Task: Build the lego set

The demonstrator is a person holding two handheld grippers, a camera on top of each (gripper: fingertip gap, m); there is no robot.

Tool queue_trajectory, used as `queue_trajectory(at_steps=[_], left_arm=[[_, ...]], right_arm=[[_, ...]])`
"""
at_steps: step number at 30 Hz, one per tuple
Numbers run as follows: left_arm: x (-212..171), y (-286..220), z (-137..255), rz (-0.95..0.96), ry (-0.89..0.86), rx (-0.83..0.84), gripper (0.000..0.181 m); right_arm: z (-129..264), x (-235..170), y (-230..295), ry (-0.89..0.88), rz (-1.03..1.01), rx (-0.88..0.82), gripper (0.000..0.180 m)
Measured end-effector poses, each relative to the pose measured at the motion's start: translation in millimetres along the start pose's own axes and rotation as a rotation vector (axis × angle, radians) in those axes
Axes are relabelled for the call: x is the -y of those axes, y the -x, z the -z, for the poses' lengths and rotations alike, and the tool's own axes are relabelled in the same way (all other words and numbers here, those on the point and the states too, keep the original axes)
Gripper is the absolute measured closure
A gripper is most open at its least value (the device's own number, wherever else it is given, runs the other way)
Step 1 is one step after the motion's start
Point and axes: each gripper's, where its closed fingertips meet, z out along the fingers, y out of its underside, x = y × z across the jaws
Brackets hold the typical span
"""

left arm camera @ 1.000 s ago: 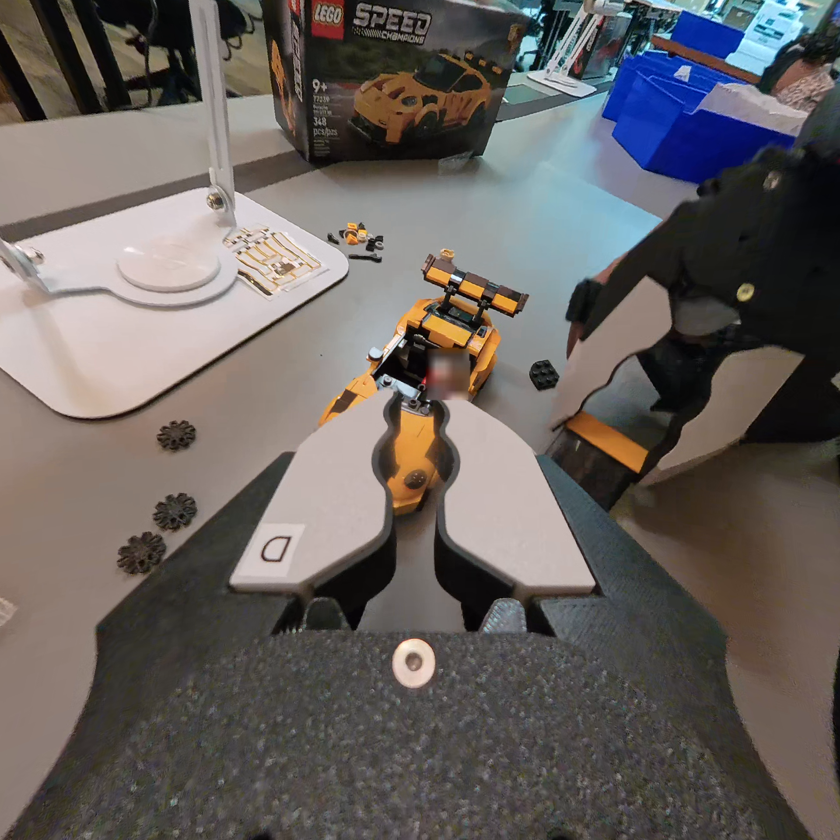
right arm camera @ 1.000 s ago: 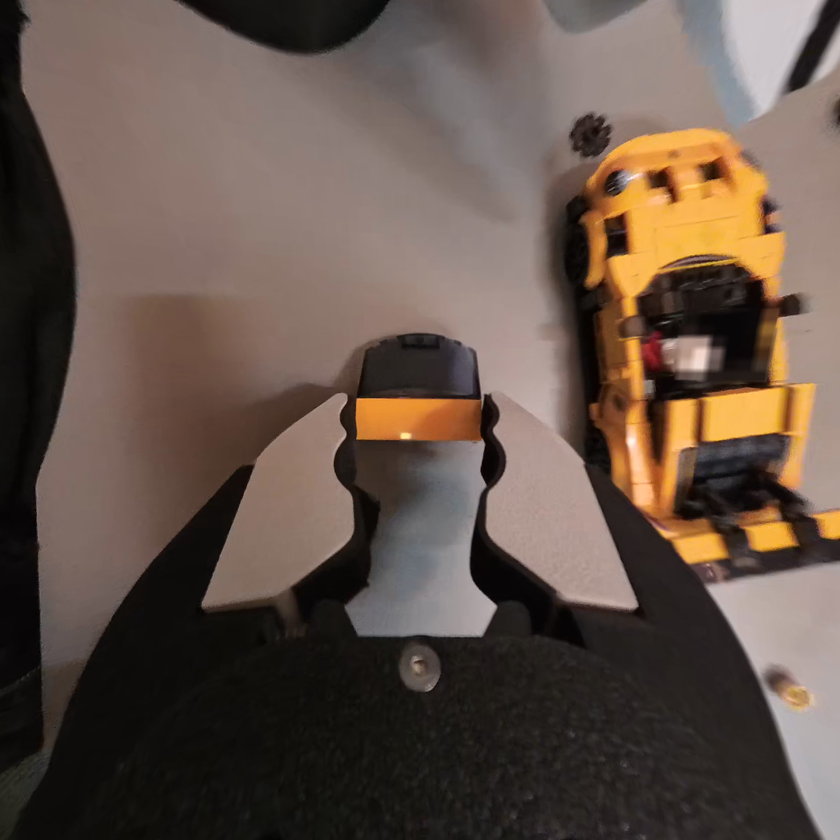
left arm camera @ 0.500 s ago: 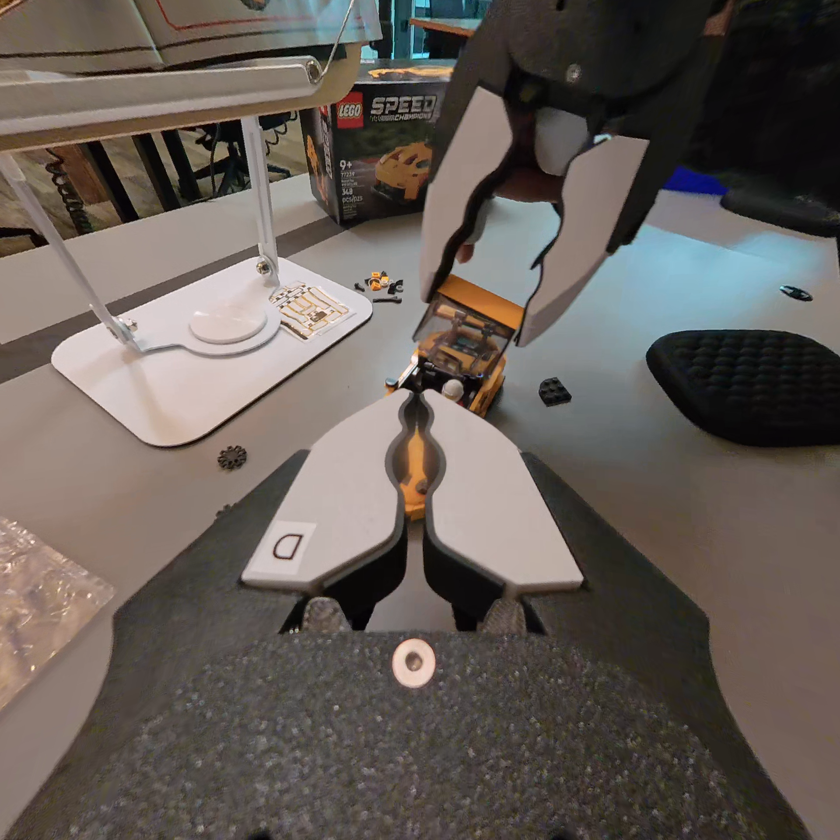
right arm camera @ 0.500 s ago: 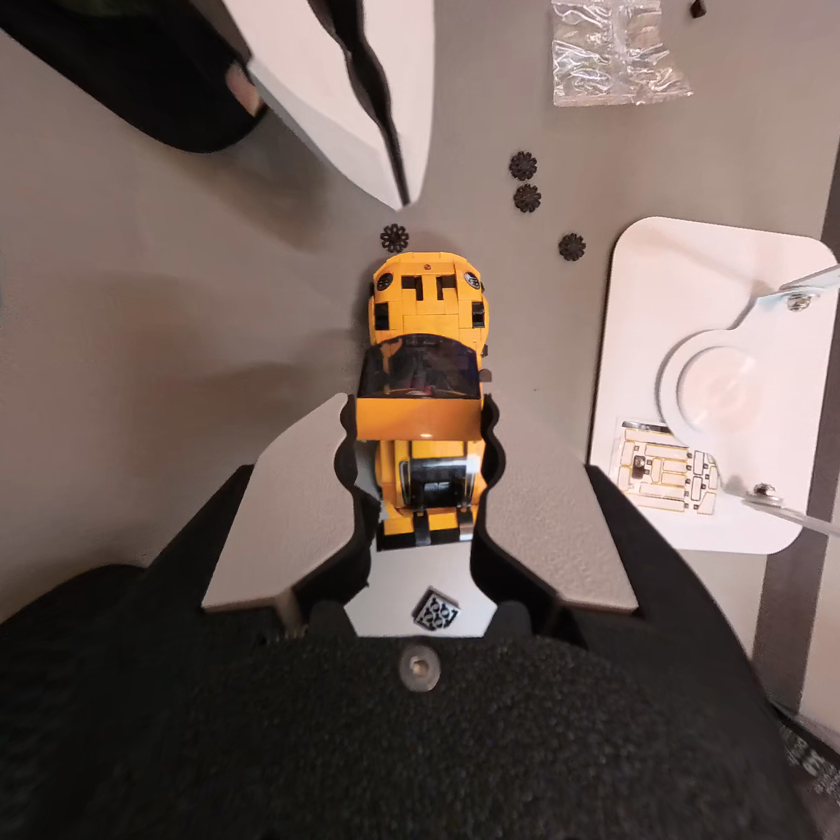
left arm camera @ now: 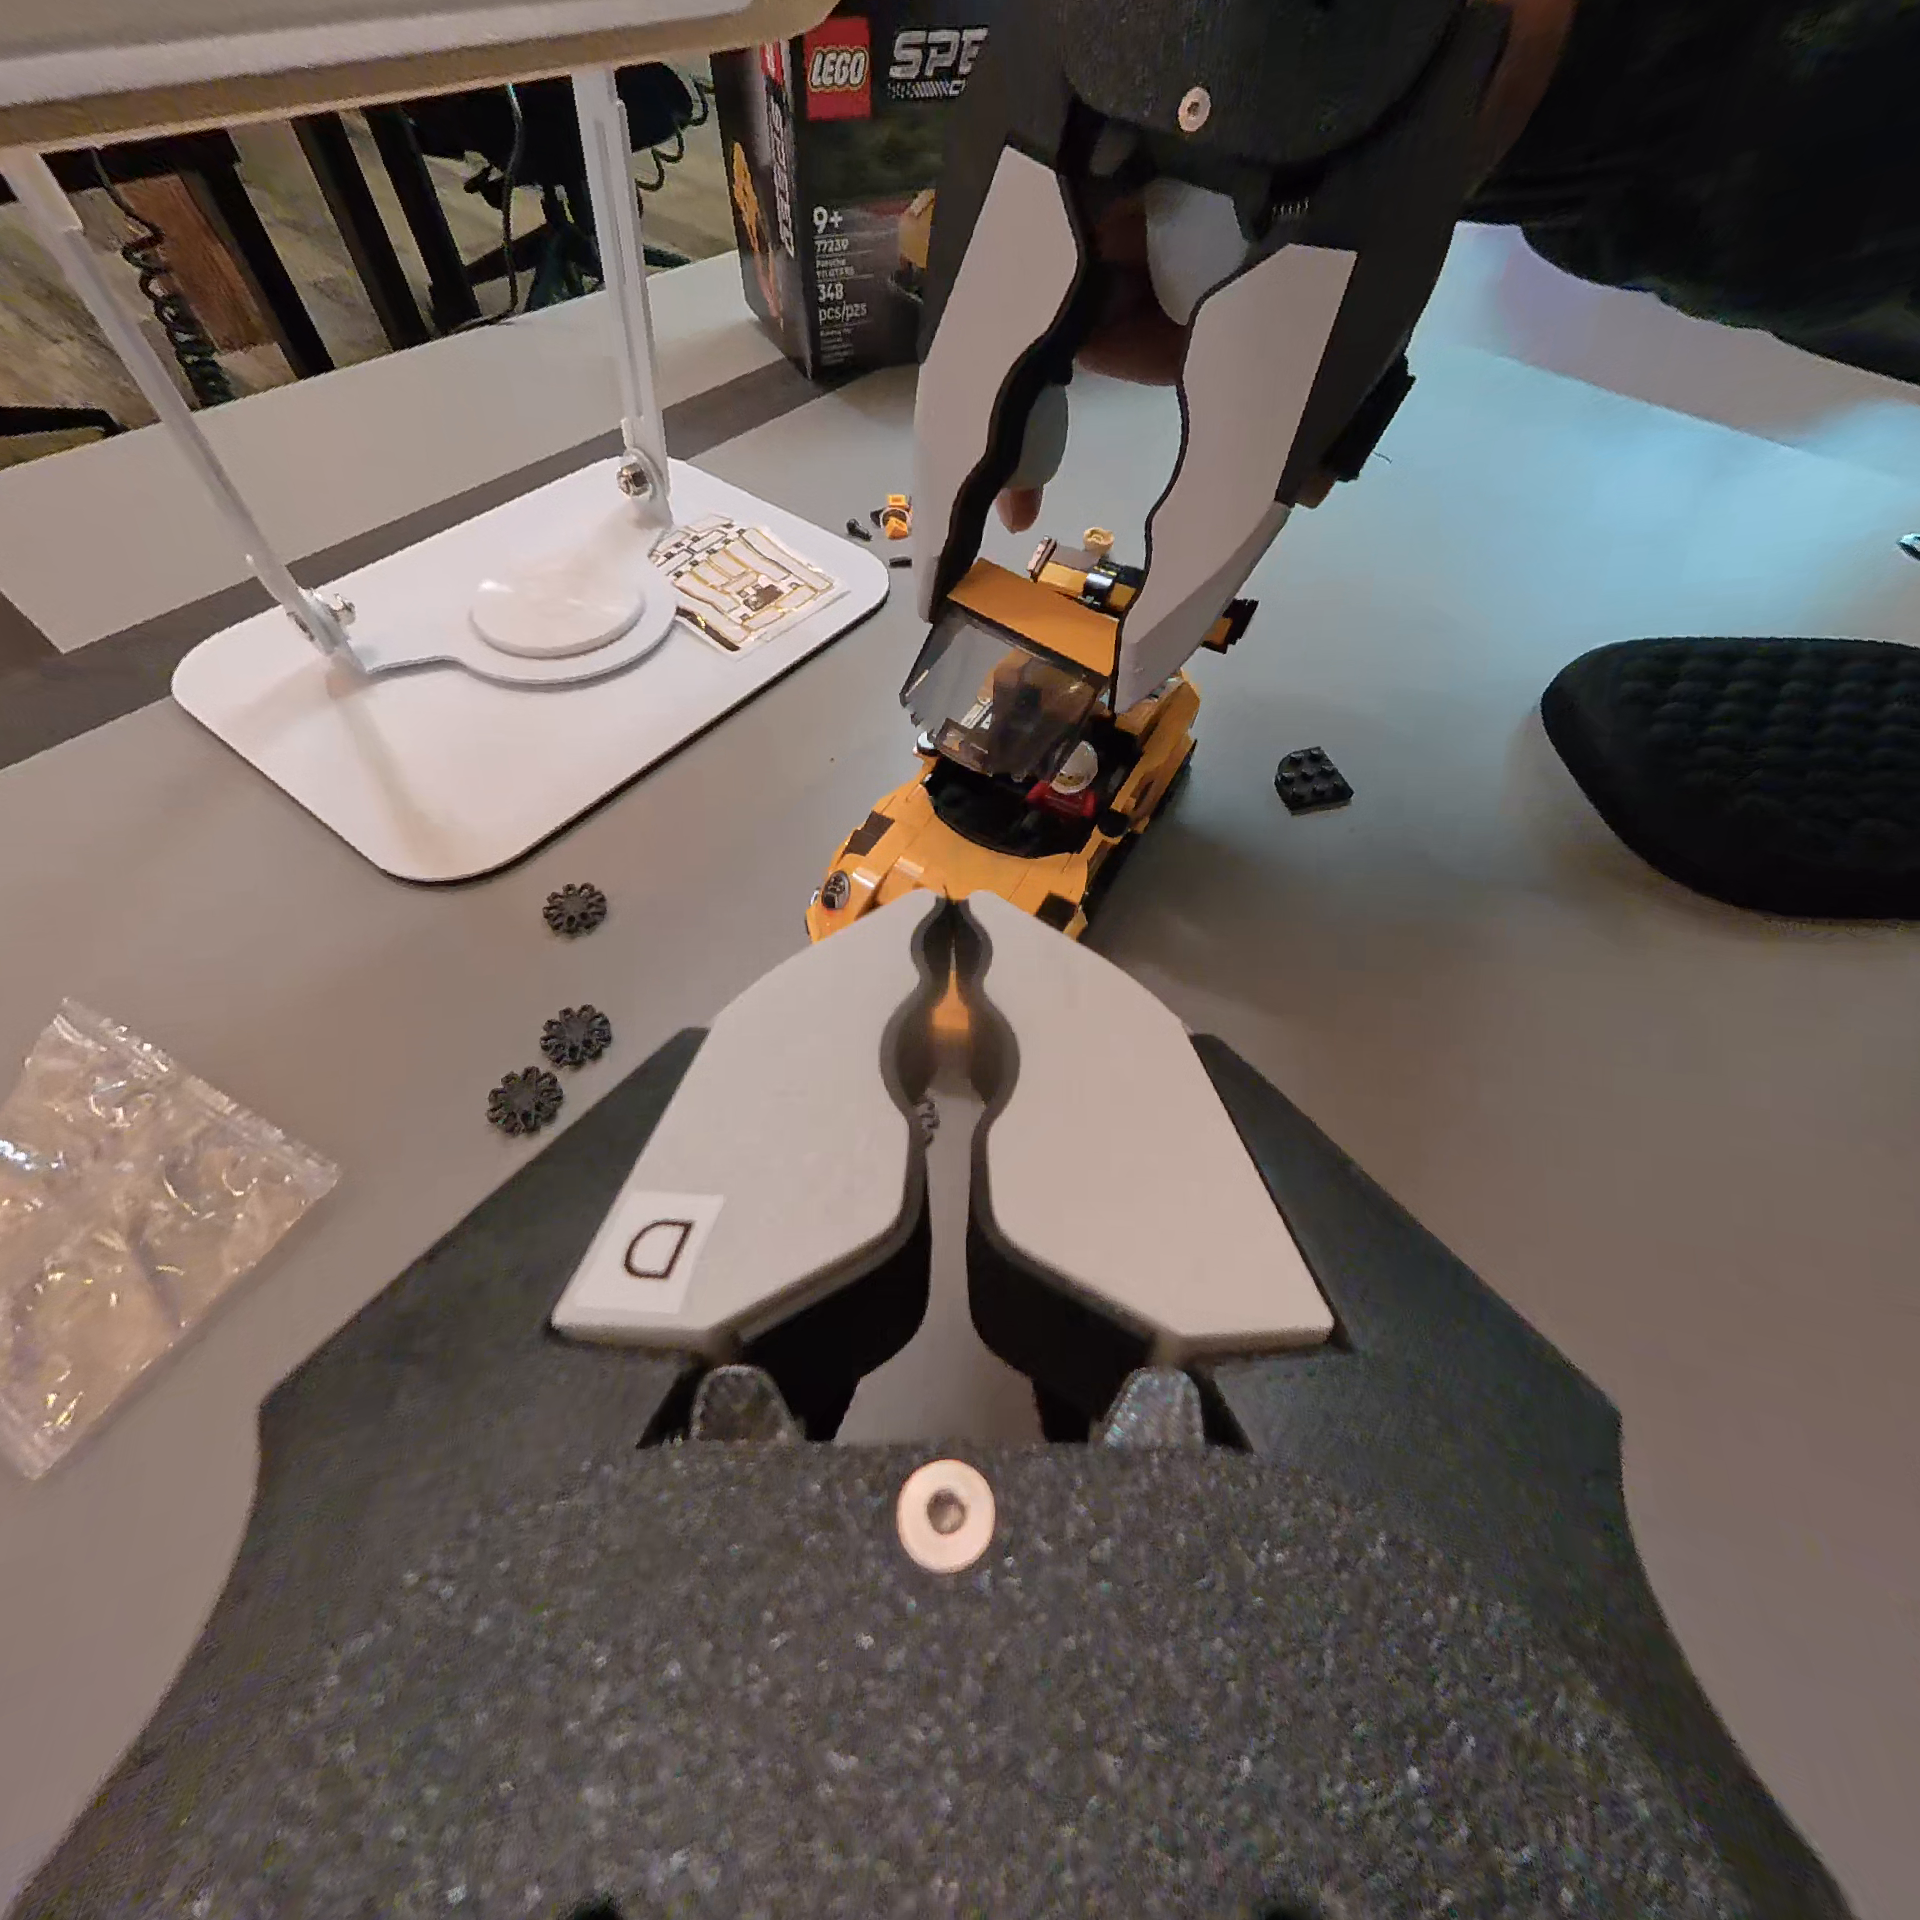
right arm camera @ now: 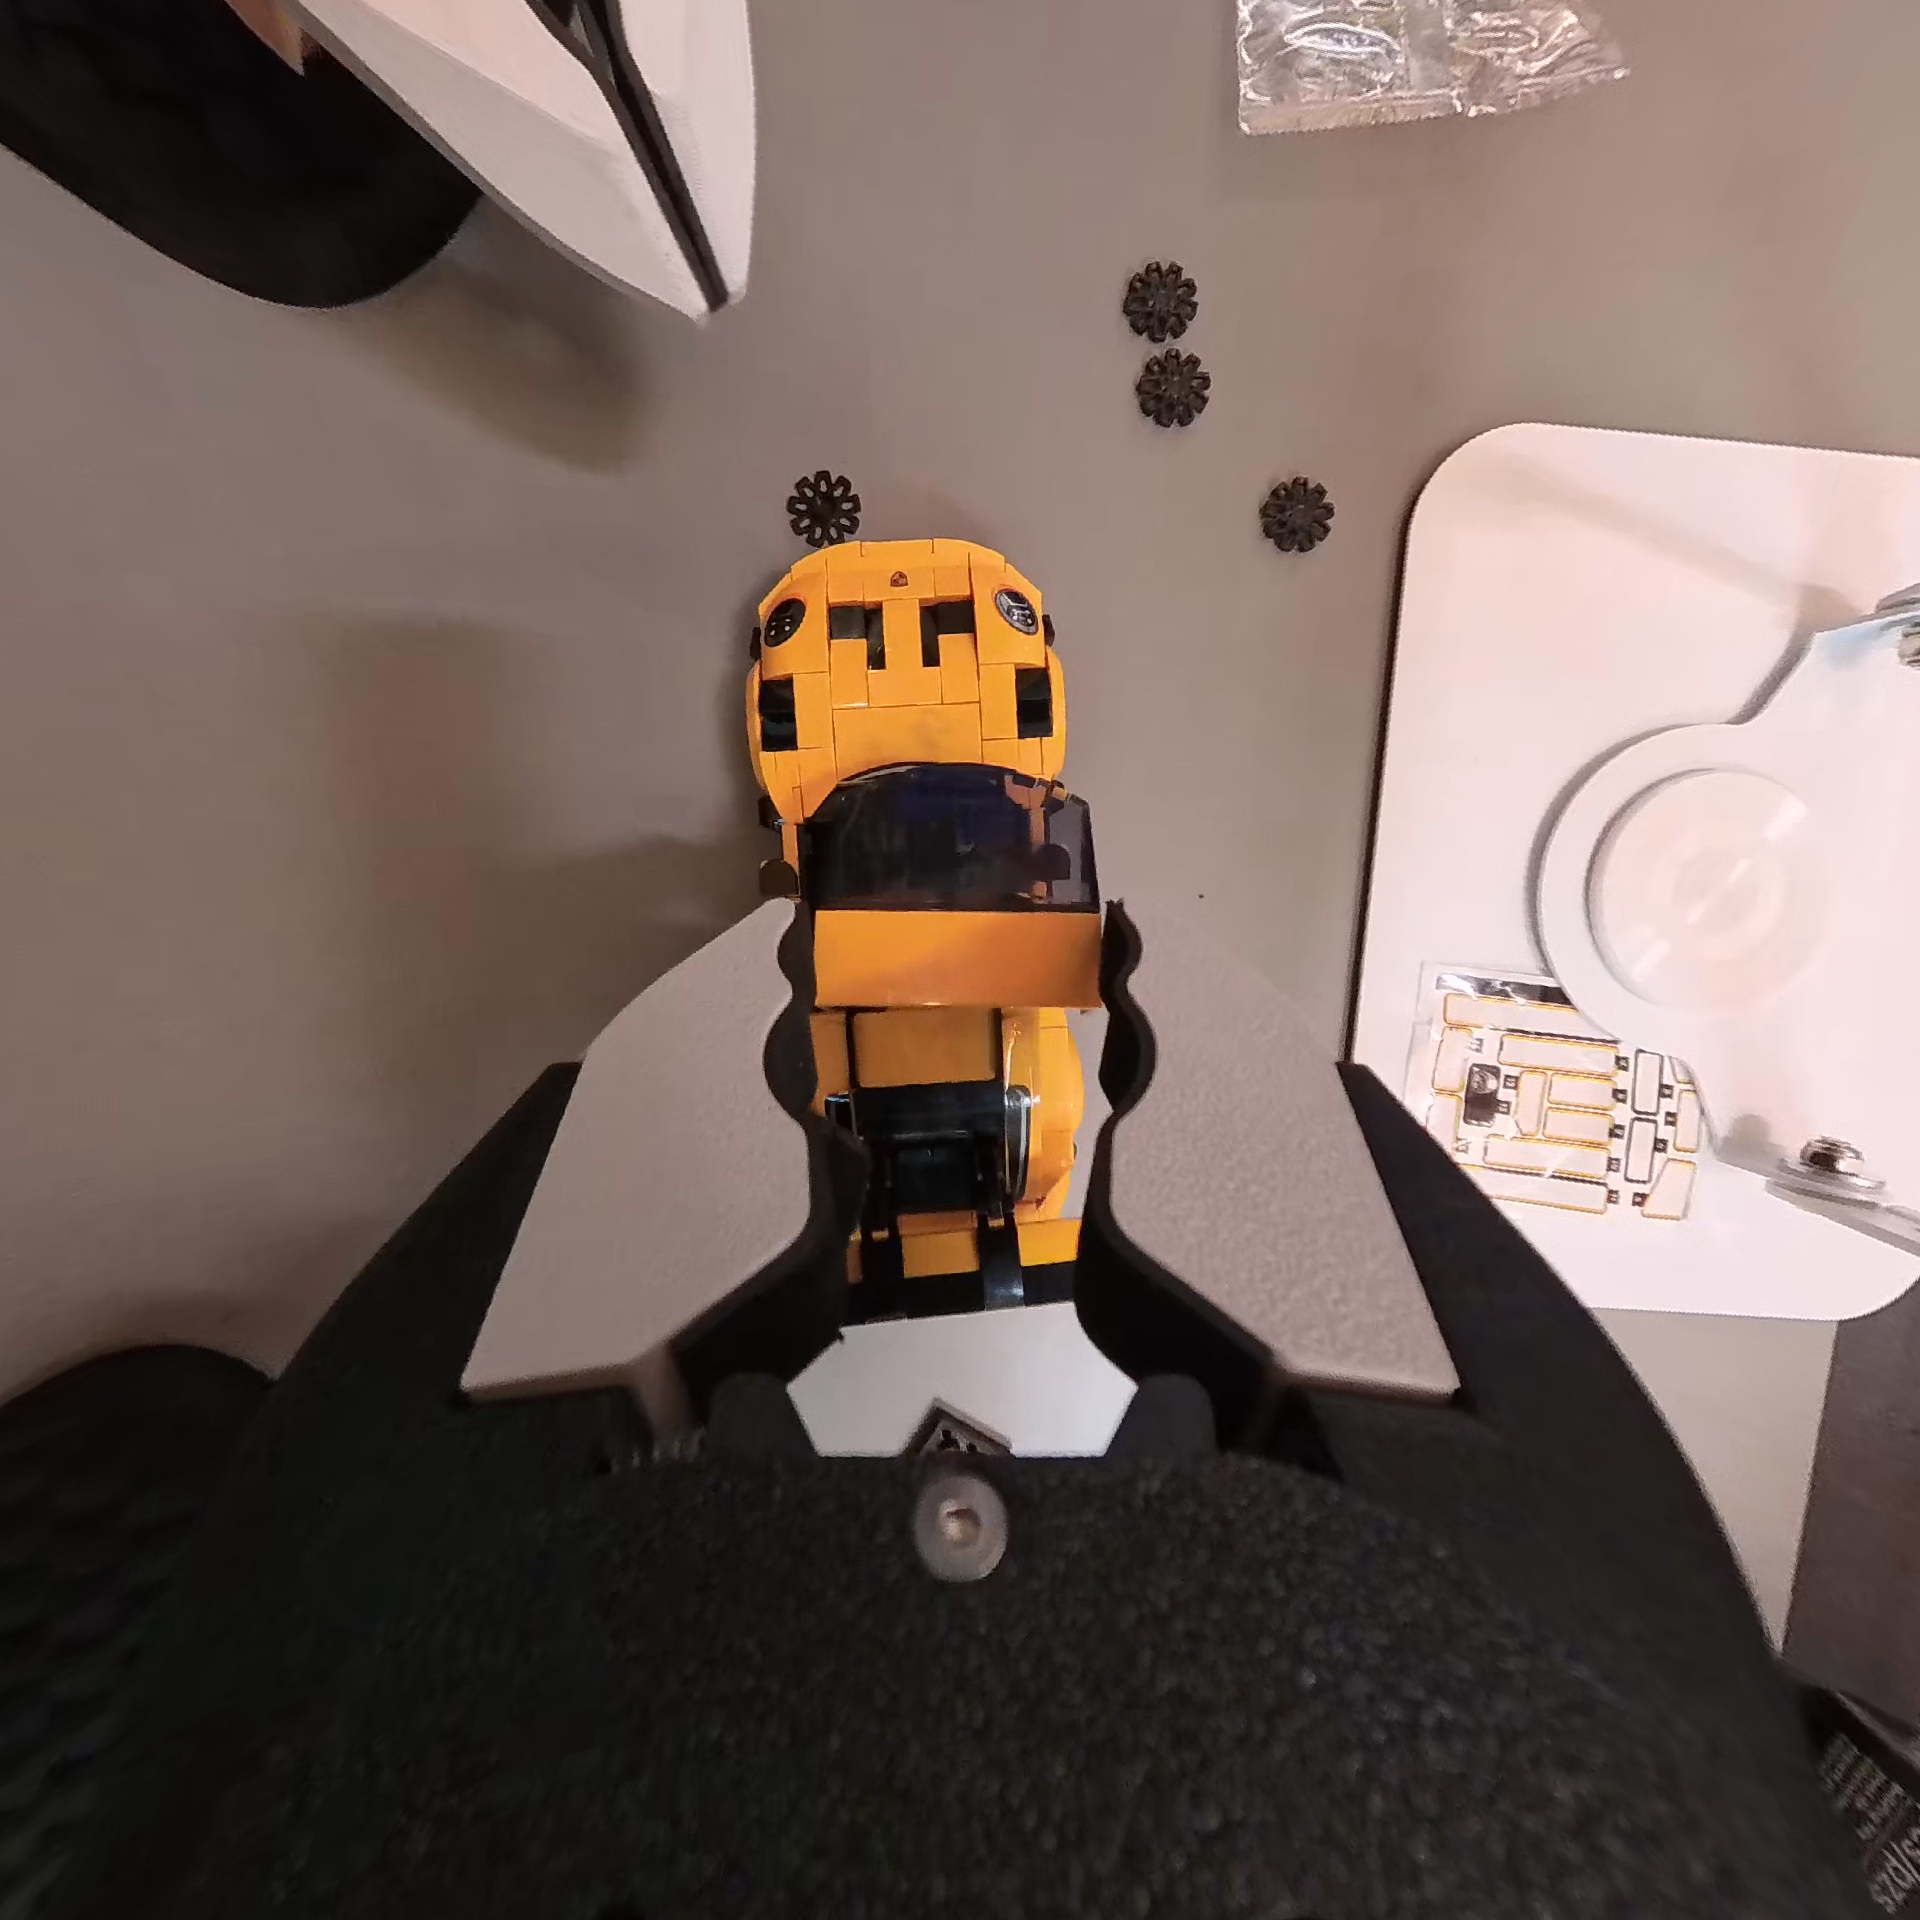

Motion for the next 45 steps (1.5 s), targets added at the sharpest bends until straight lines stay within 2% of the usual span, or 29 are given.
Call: queue_trajectory(at_steps=[23, 45], left_arm=[[-20, -7, -2, -0.018, 0.108, -0.014, 0.181], [-22, -9, -3, -0.02, 0.116, -0.027, 0.181]], right_arm=[[-11, -6, 13, 0.001, -0.025, 0.032, 0.127], [-22, -17, 8, 0.141, 0.008, 0.05, 0.124]])
